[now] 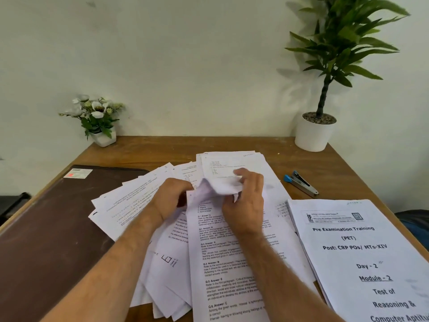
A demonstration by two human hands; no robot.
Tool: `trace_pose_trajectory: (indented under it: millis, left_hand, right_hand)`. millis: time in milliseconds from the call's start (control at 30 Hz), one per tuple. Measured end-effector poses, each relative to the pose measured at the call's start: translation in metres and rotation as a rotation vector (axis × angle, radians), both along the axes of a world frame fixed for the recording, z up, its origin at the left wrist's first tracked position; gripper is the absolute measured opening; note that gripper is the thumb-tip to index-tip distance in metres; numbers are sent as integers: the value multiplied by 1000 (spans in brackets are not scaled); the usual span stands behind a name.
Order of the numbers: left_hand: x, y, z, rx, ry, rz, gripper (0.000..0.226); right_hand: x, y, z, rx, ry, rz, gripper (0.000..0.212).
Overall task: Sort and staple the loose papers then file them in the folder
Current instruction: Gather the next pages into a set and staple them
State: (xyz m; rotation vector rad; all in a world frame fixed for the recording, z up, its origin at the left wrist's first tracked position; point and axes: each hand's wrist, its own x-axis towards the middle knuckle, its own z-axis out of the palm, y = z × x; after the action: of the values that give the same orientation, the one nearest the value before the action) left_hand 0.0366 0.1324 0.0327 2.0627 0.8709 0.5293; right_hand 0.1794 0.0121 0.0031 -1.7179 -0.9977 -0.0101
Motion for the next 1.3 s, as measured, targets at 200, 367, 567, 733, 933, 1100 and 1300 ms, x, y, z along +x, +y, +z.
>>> trace_pose_trajectory:
  millis: [200,367,567,733,933,1100,1300]
  left_hand:
    - [27,25,31,-456,255,-70,21]
    - [55,38,29,-320,354,-119,18]
    - [97,45,12,-263,207,218,33]
    - [107,45,8,-297,110,300,29]
    - [94,40,14,-266,-20,40,16]
    - [65,29,16,-99,-12,-191,20]
    - [55,23,8,-29,35,-211,26]
  right_hand:
    - [0,0,6,-100,-49,26,33]
    - [7,-1,3,-128,-40,35,35]
    - [12,-1,-7,-87,-137,-23,27]
    - [10,3,-9,-72,-134,1,29]
    - [6,1,-2,-129,12,19,59]
    - [8,-2,1,-62,37,5,103]
    - [4,-3,-1,-50,-71,-48,111]
